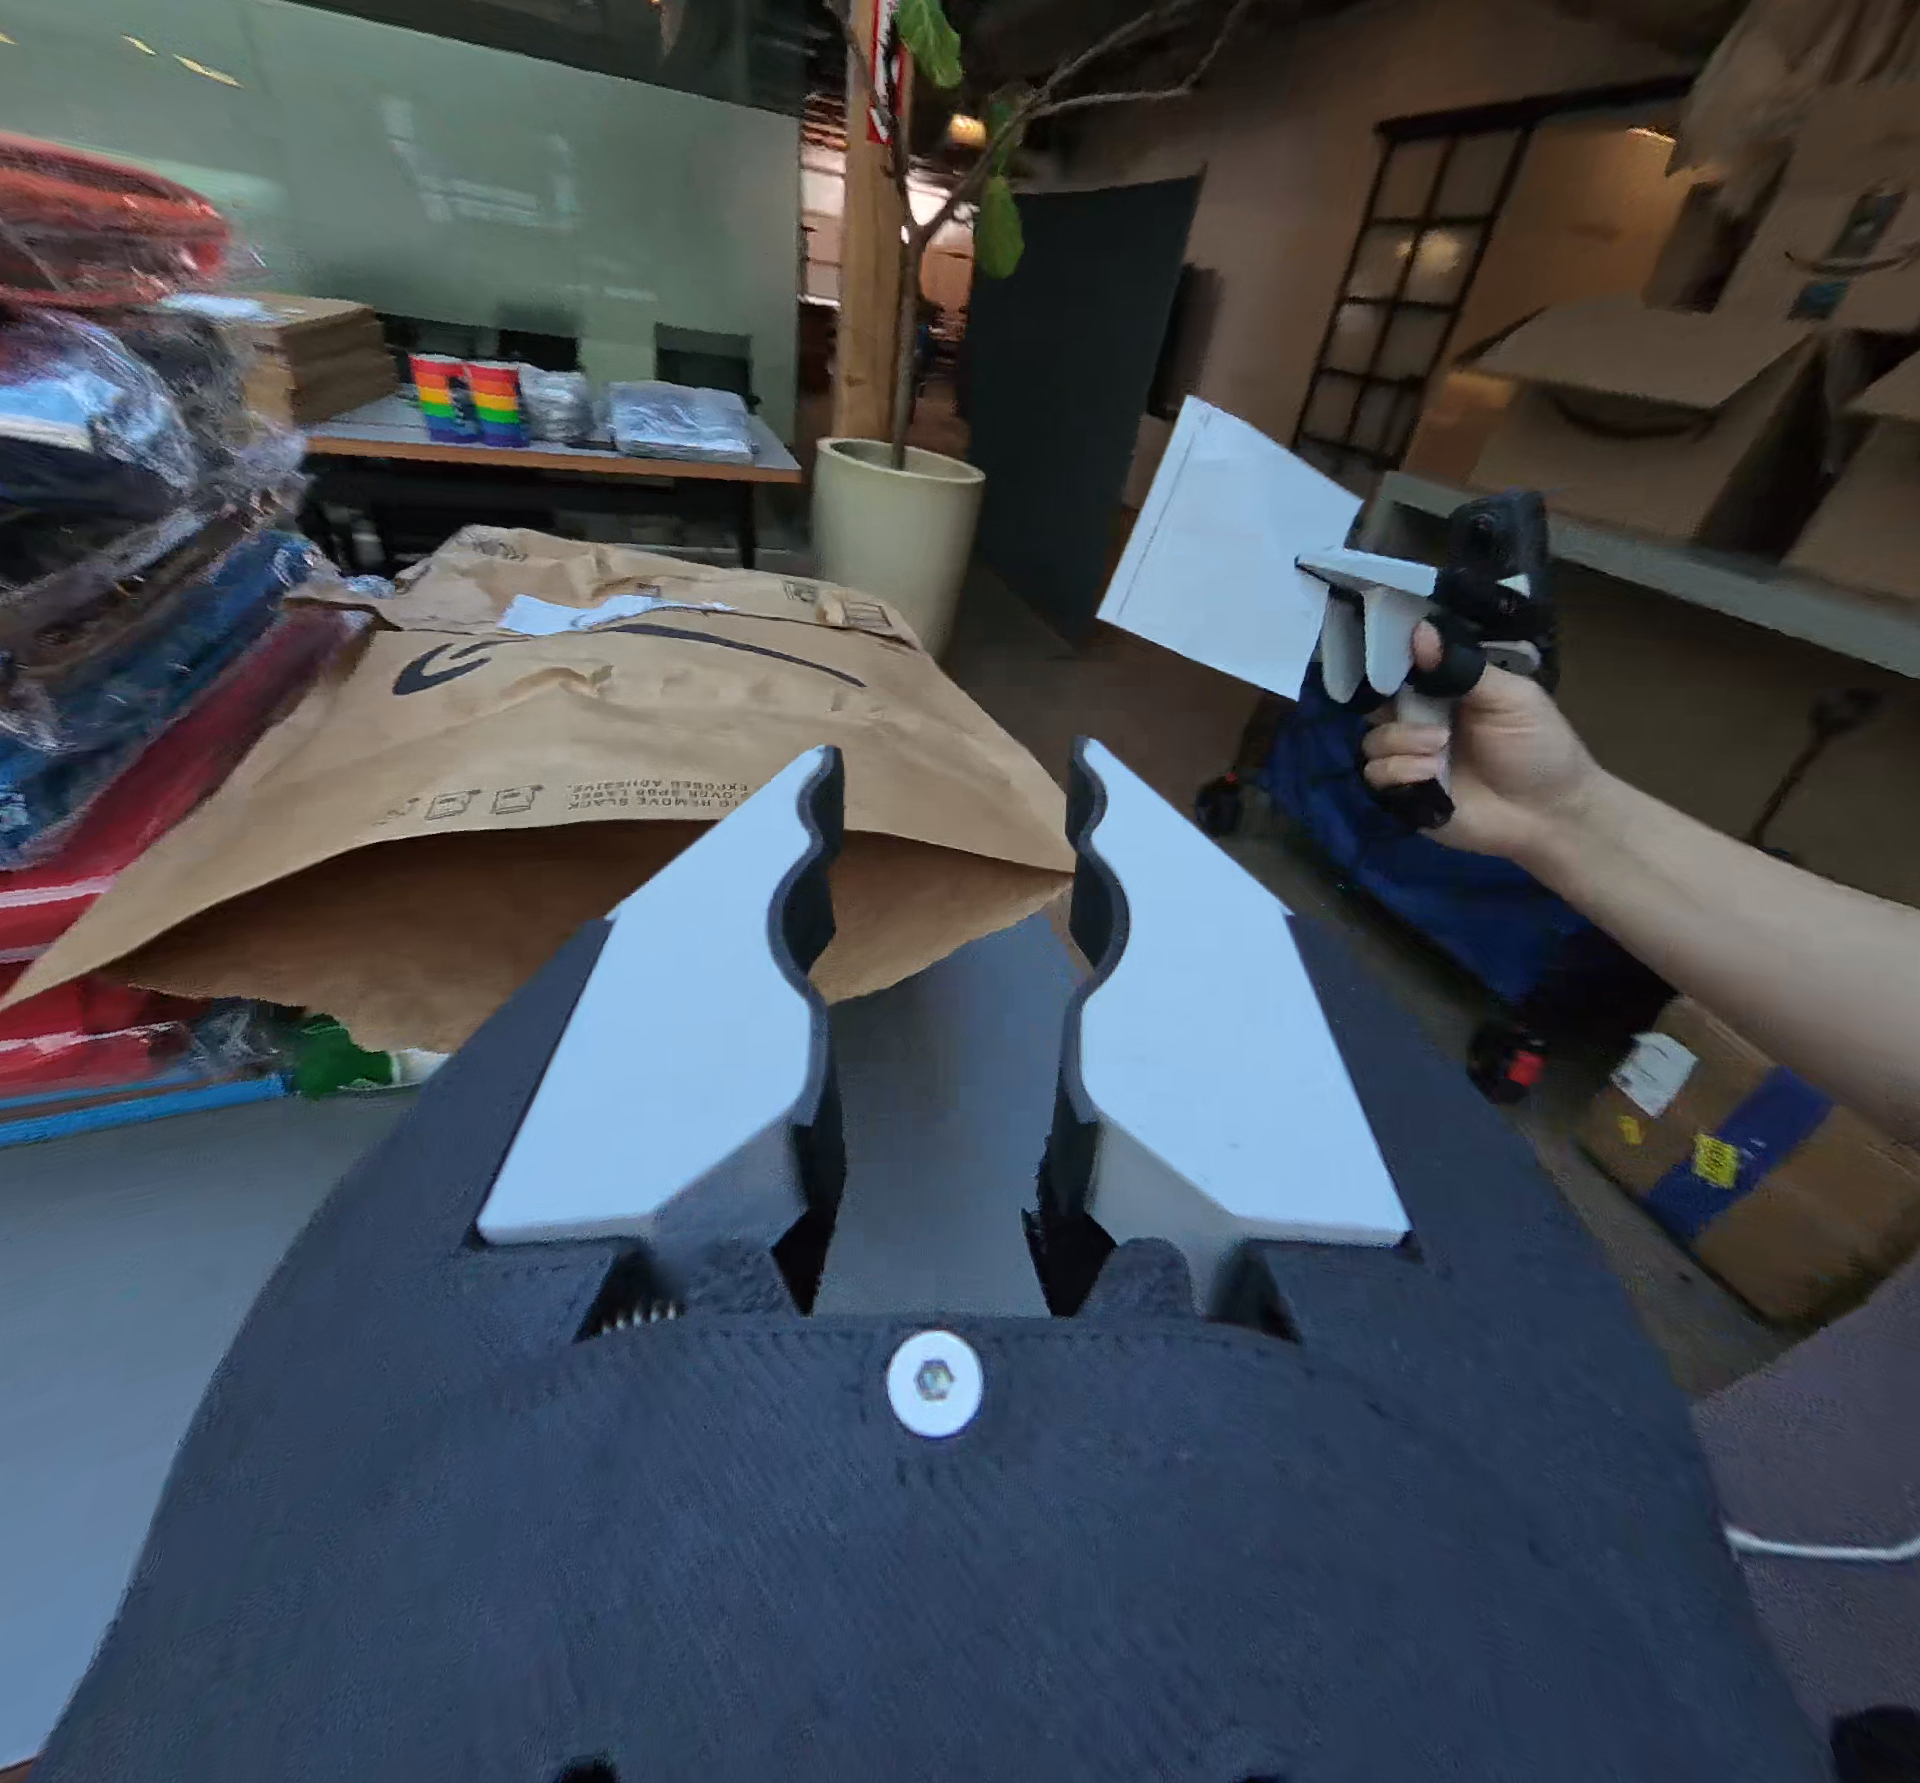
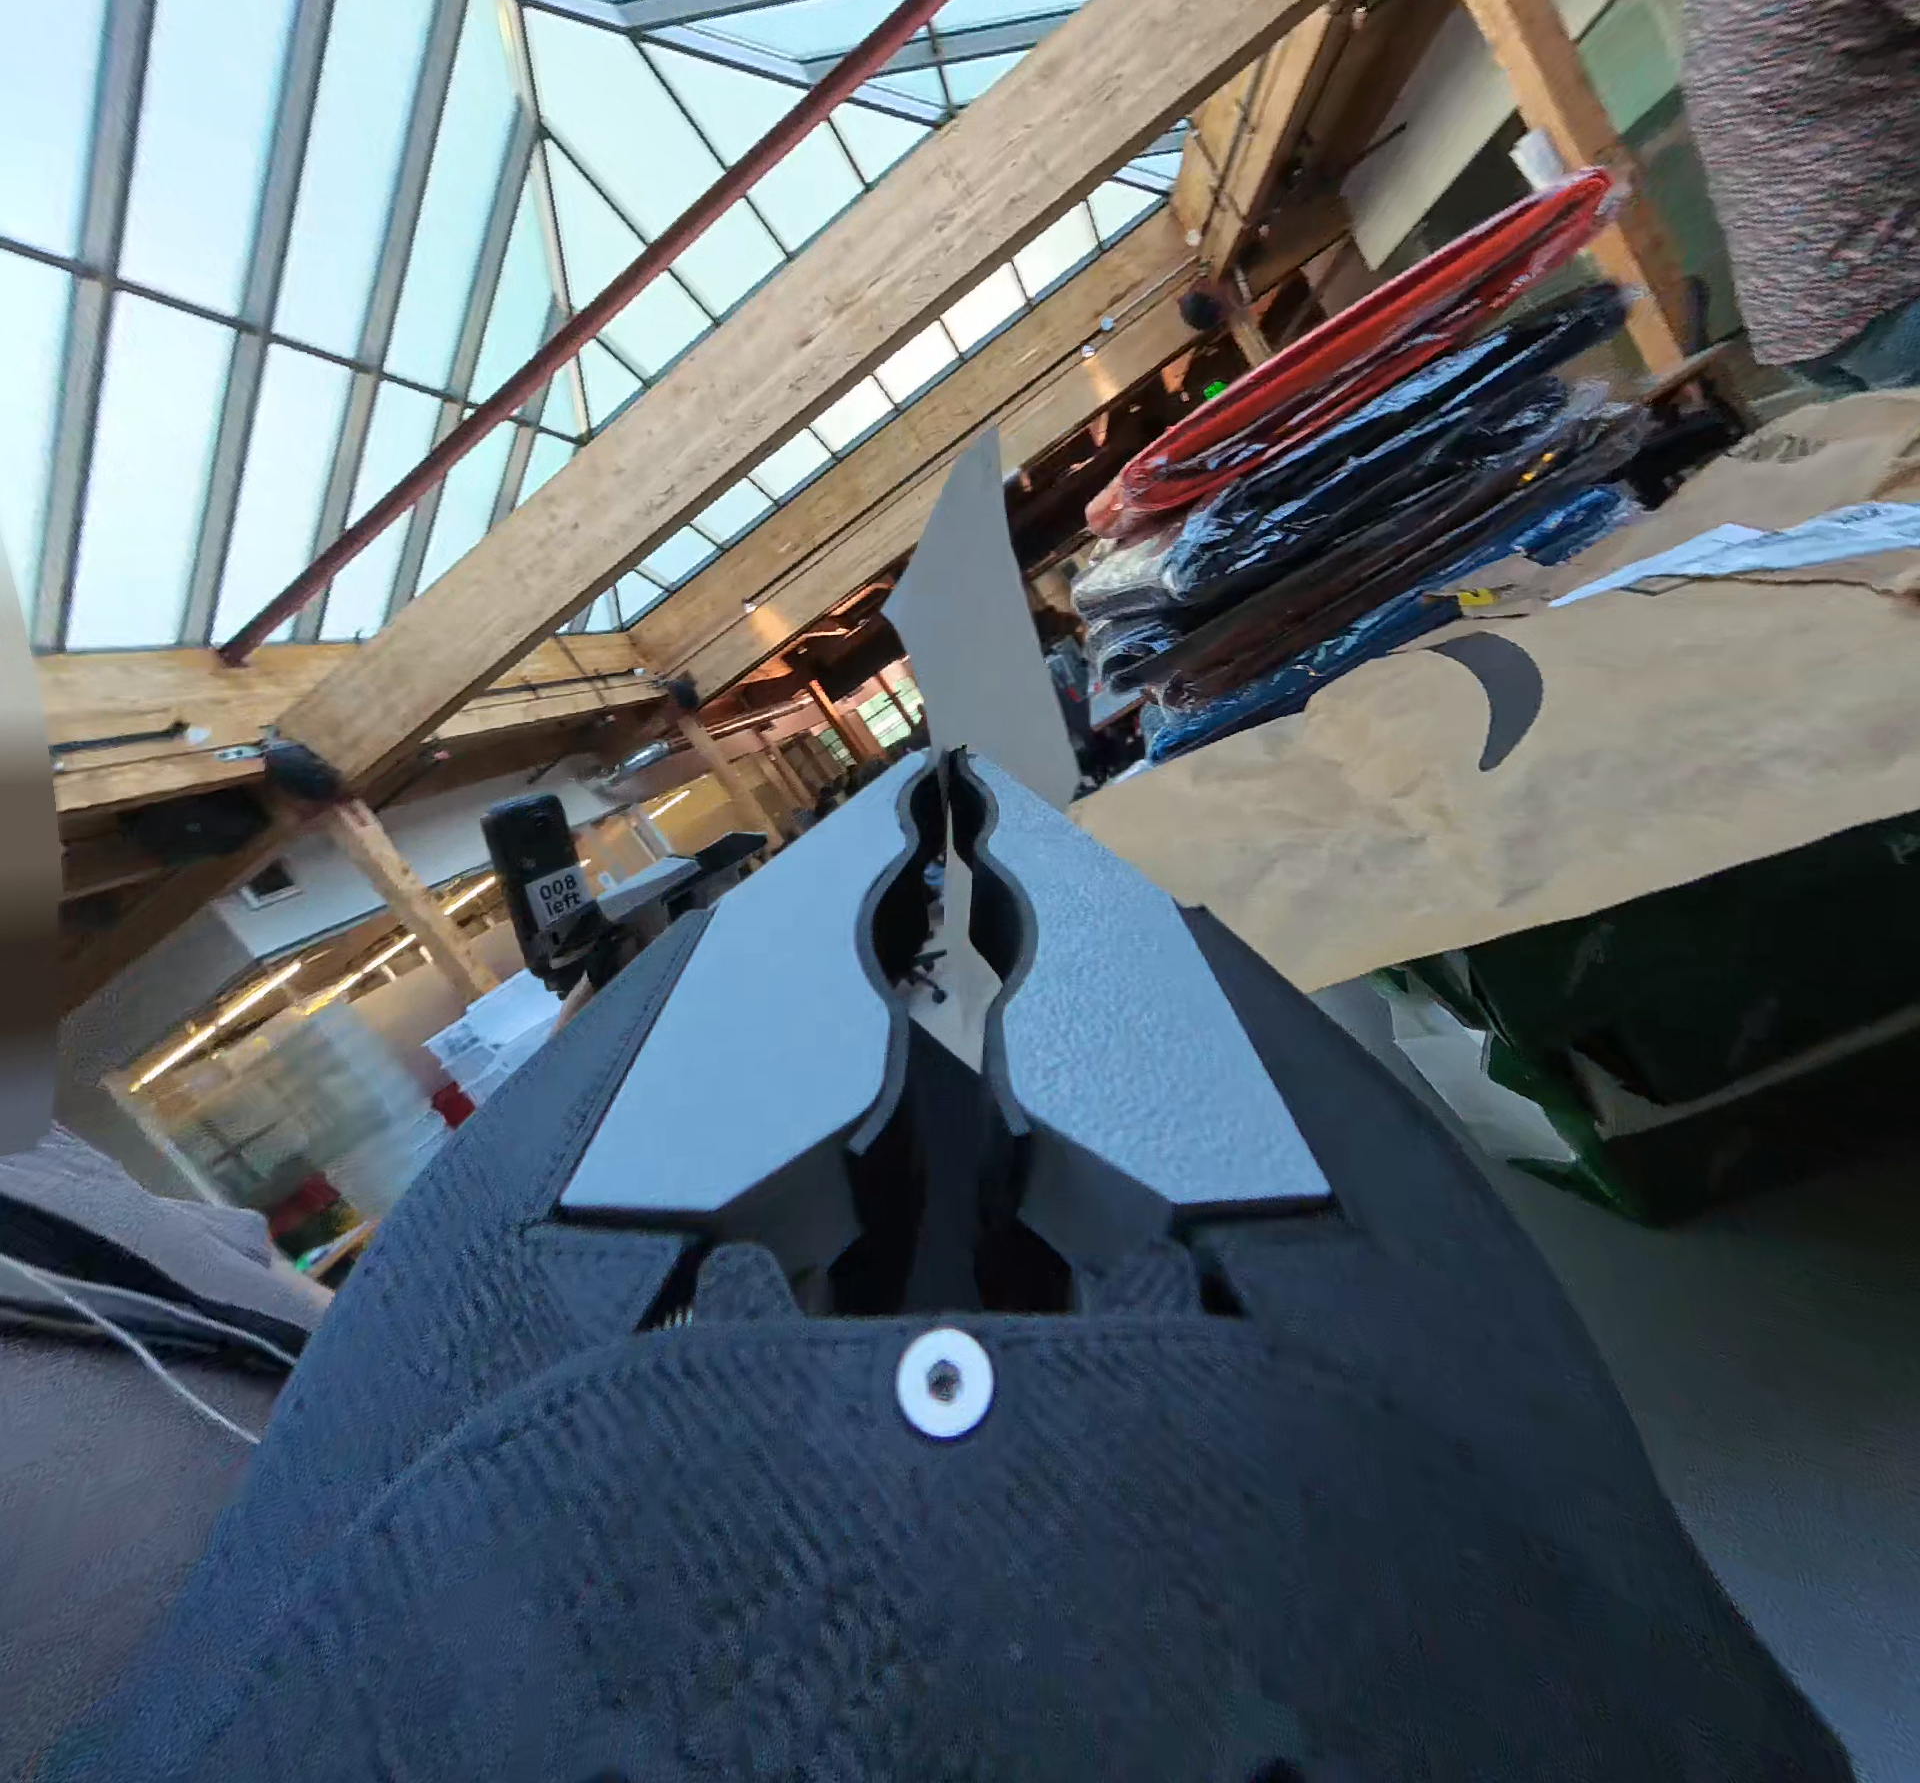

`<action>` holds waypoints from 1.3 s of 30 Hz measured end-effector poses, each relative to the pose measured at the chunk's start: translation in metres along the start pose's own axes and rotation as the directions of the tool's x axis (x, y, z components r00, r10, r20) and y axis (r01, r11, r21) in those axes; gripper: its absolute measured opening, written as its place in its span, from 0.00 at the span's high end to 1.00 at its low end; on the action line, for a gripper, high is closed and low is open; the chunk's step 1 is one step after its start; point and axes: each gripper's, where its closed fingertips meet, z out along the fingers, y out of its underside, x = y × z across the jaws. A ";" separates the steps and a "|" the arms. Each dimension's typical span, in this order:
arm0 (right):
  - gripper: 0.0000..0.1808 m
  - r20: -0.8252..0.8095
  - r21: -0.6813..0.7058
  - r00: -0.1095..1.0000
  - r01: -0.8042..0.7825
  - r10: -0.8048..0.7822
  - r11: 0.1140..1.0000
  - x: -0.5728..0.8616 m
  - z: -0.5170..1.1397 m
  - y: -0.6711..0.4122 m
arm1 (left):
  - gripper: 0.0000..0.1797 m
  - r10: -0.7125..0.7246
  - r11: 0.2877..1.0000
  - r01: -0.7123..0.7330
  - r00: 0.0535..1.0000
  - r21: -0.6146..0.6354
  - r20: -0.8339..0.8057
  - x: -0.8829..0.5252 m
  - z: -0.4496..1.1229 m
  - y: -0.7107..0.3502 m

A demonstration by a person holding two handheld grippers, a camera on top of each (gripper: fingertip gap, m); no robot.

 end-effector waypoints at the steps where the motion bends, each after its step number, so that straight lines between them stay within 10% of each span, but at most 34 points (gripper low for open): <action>1: 1.00 0.031 -0.014 0.999 0.022 -0.022 1.000 0.001 -0.003 -0.004 | 0.77 0.018 0.999 -0.019 0.999 0.032 0.030 0.012 -0.005 -0.005; 8: 1.00 0.186 -0.221 0.955 0.269 -0.231 0.937 0.004 0.025 -0.012 | 0.81 -0.023 0.982 -0.032 0.959 0.186 0.284 0.092 -0.057 -0.002; 20: 1.00 0.361 -0.230 0.932 0.089 0.000 0.969 -0.074 0.086 0.033 | 0.86 -0.085 0.978 -0.055 0.778 0.202 0.622 0.168 -0.185 0.040; 28: 1.00 0.674 -0.411 0.690 0.053 0.265 0.910 -0.288 0.144 0.164 | 0.83 -0.205 0.940 -0.054 0.697 0.336 0.687 0.183 -0.310 0.028; 39: 1.00 0.682 -0.679 0.354 -0.019 0.641 0.733 -0.566 0.264 0.445 | 0.84 -0.314 0.880 -0.076 0.649 0.470 0.693 0.162 -0.597 0.034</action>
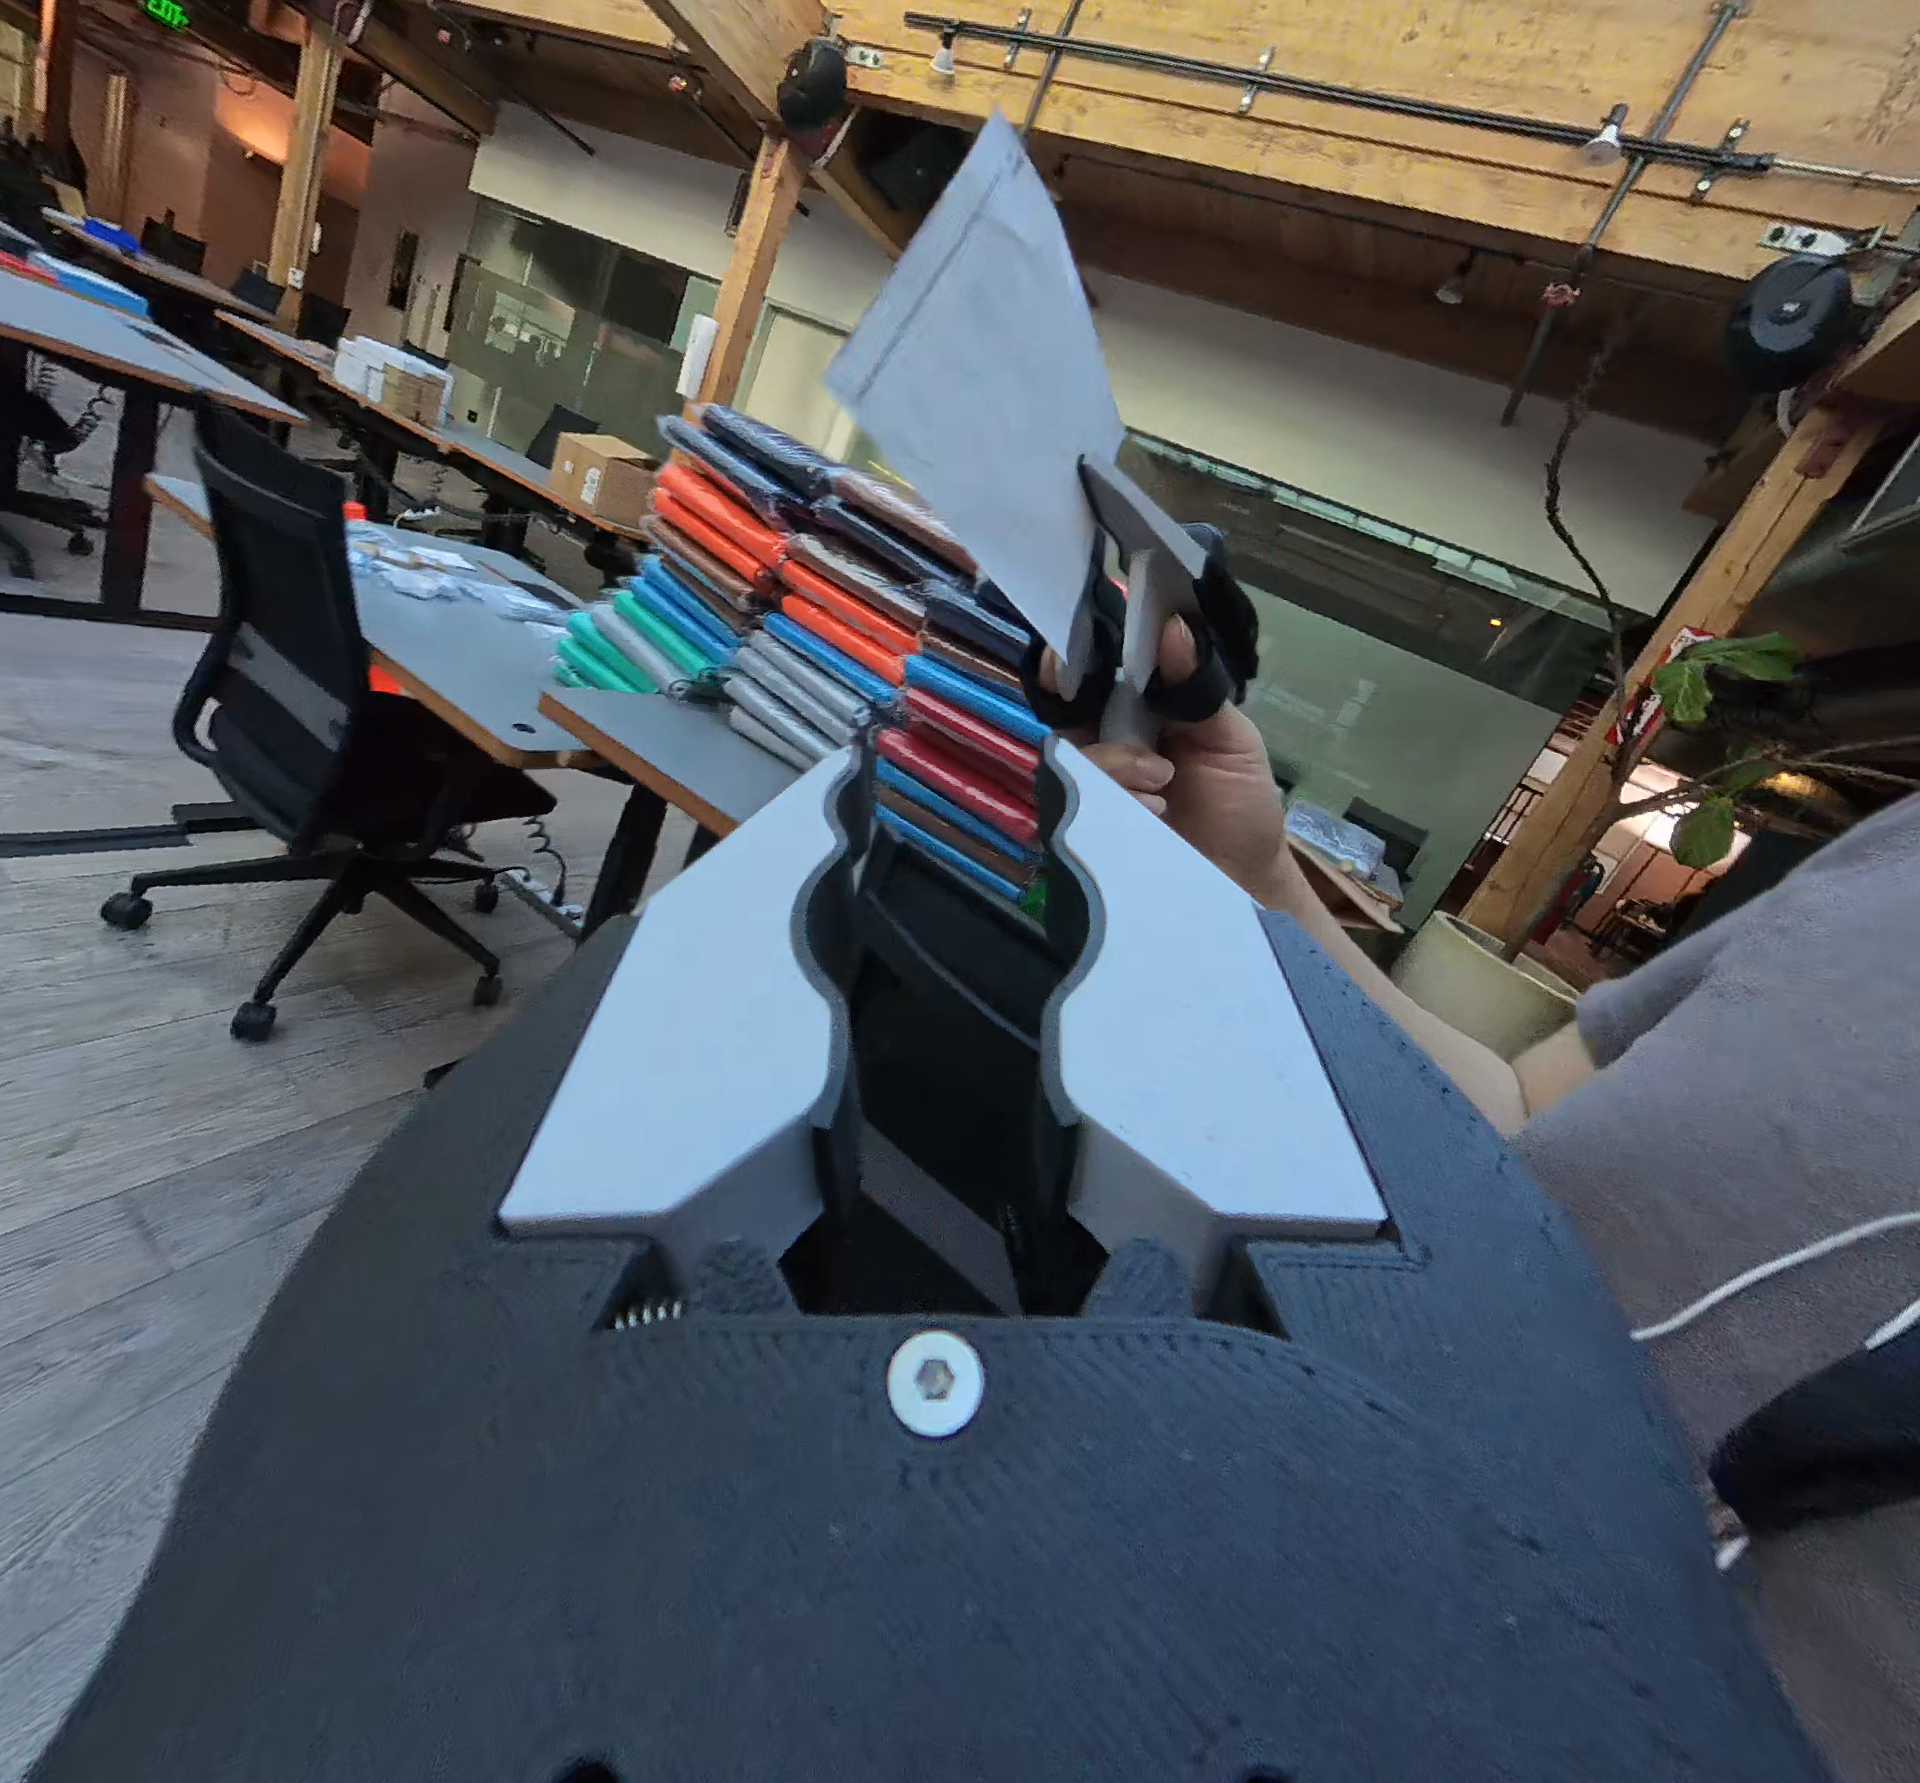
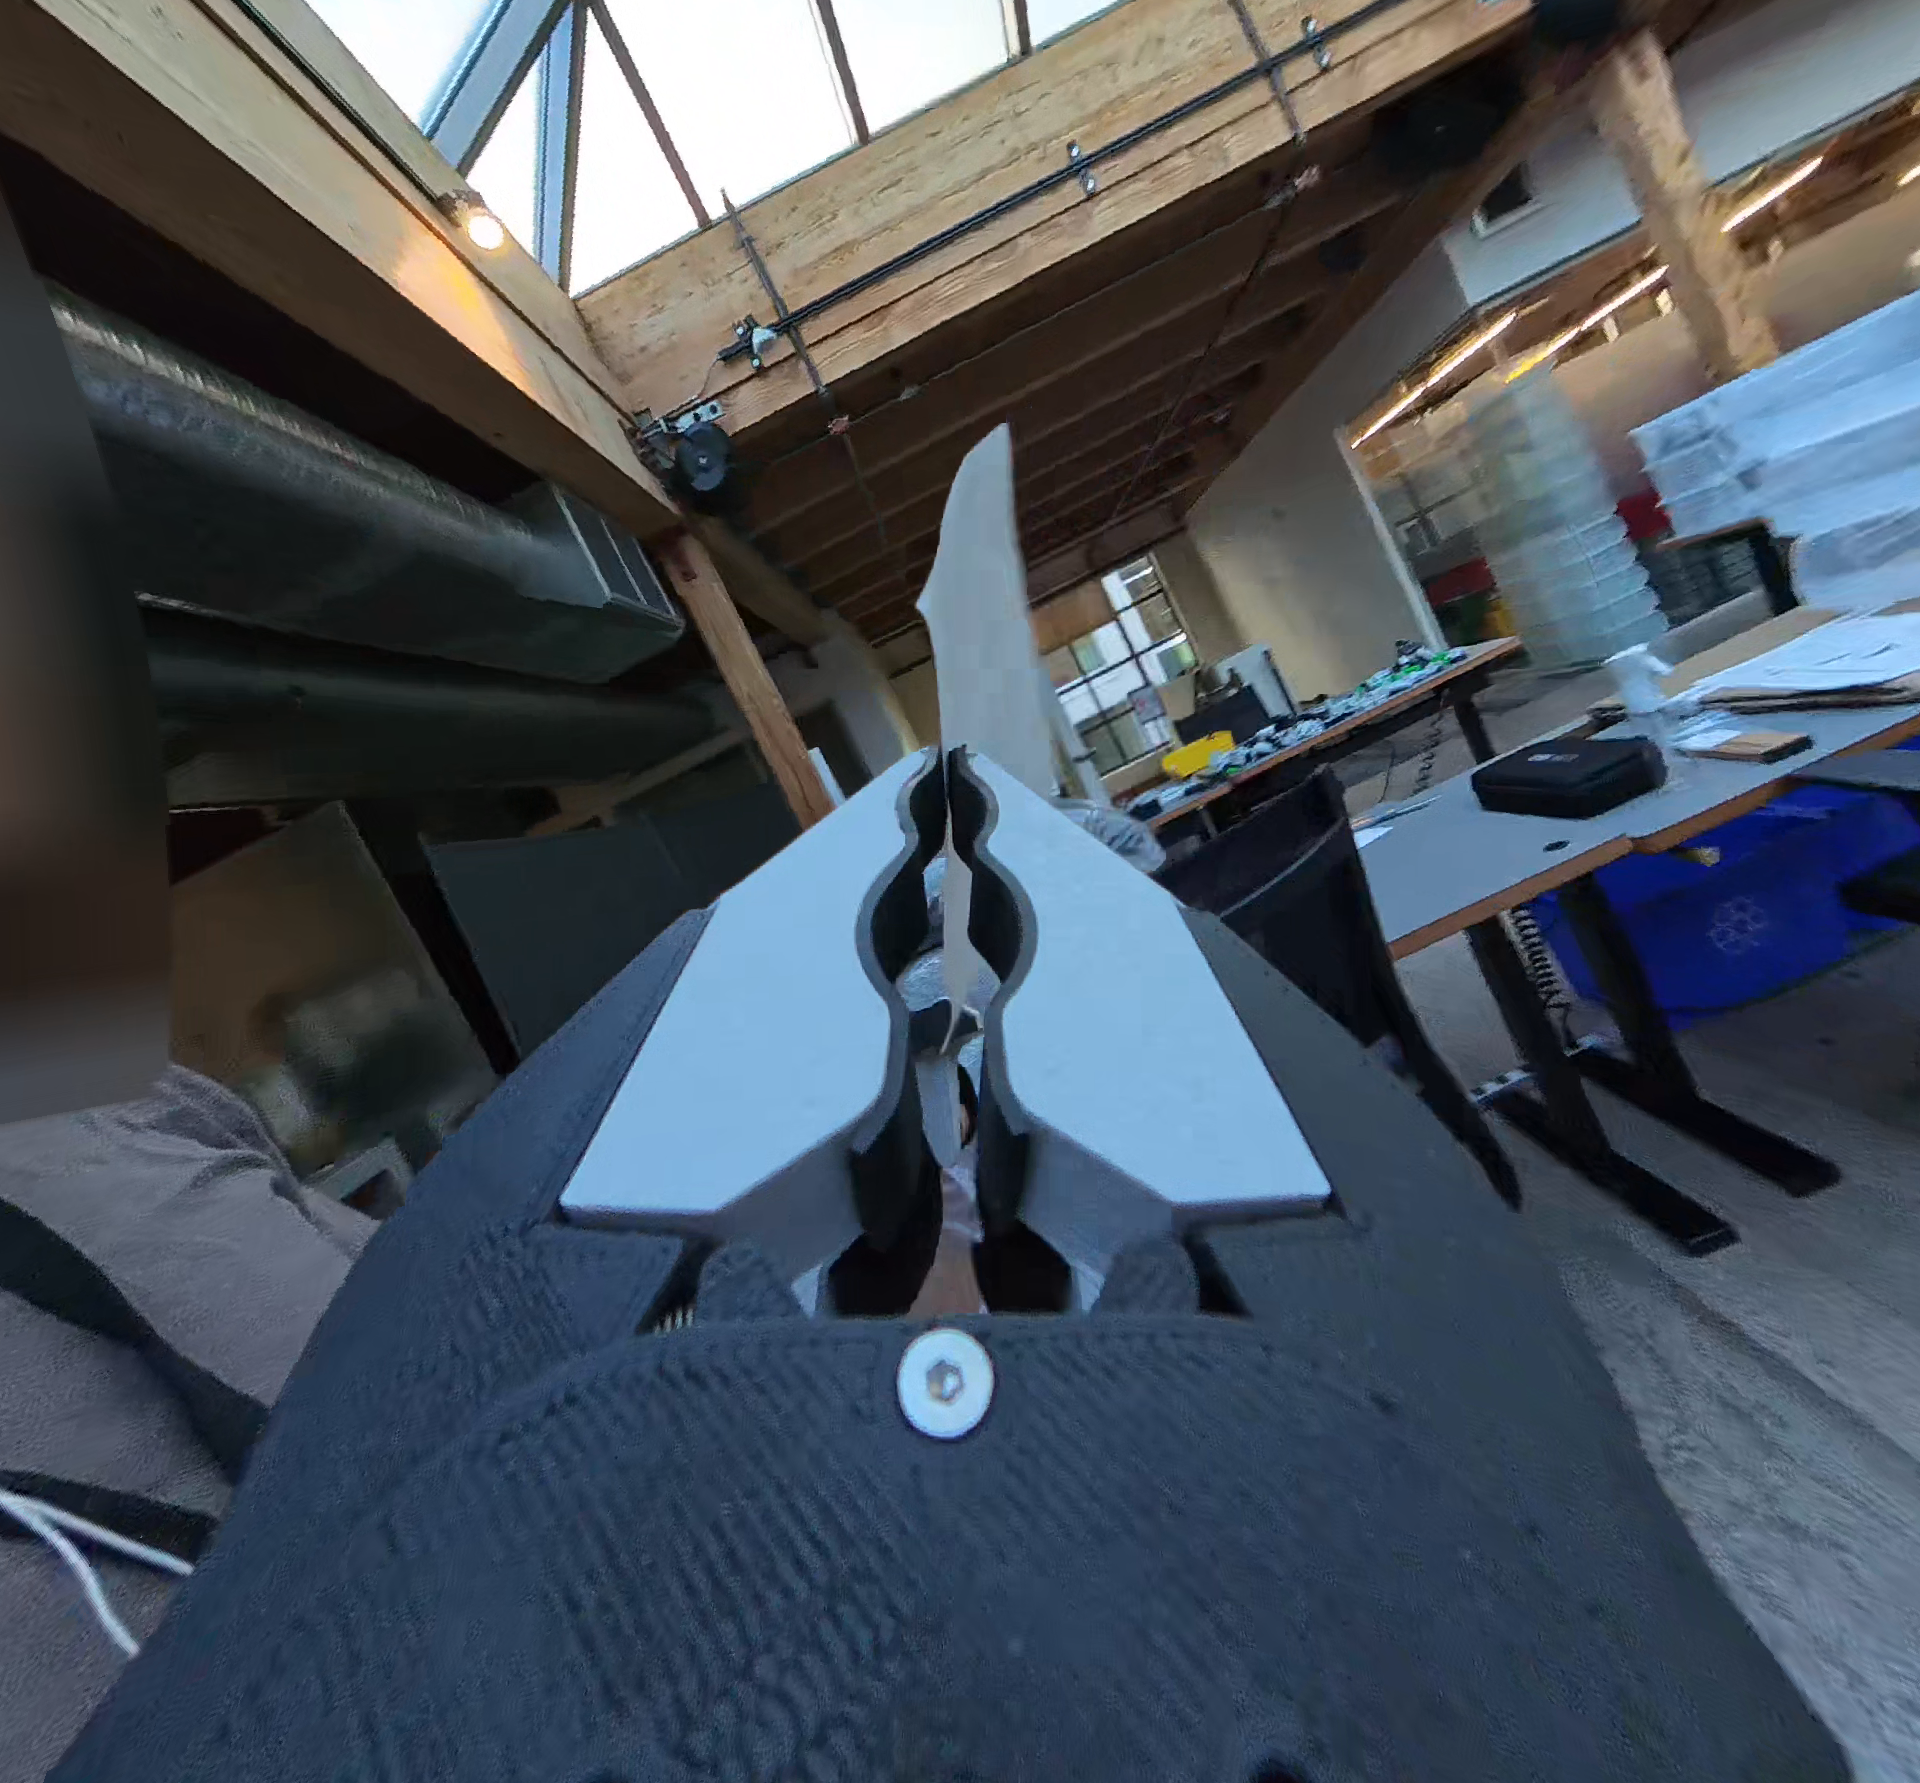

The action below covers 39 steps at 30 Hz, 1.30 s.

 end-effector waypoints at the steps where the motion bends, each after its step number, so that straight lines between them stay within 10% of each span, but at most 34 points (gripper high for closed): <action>1: 1.00 0.008 -0.028 0.999 -0.034 0.034 0.999 0.018 0.028 0.011 | 0.84 -0.004 1.000 0.004 1.000 -0.005 0.020 -0.021 -0.017 -0.014; 11: 1.00 -0.028 -0.324 0.995 -0.101 0.097 0.941 0.224 0.239 0.080 | 0.85 0.214 0.968 -0.250 0.836 0.004 0.506 -0.229 -0.177 -0.167; 20: 1.00 0.084 -0.519 0.975 -0.136 0.208 0.844 0.453 0.495 0.131 | 0.83 0.234 0.917 -0.390 0.356 -0.084 0.905 -0.359 -0.292 -0.319; 32: 1.00 -0.171 -0.661 0.913 -0.385 0.371 0.644 0.657 0.849 0.437 | 0.86 0.135 0.838 -0.467 -0.325 -0.283 0.936 -0.387 -0.434 -0.408; 39: 1.00 -0.408 -0.695 0.820 -0.564 0.401 0.446 0.727 0.978 0.607 | 0.86 0.062 0.880 -0.379 -0.507 -0.287 0.859 -0.429 -0.477 -0.456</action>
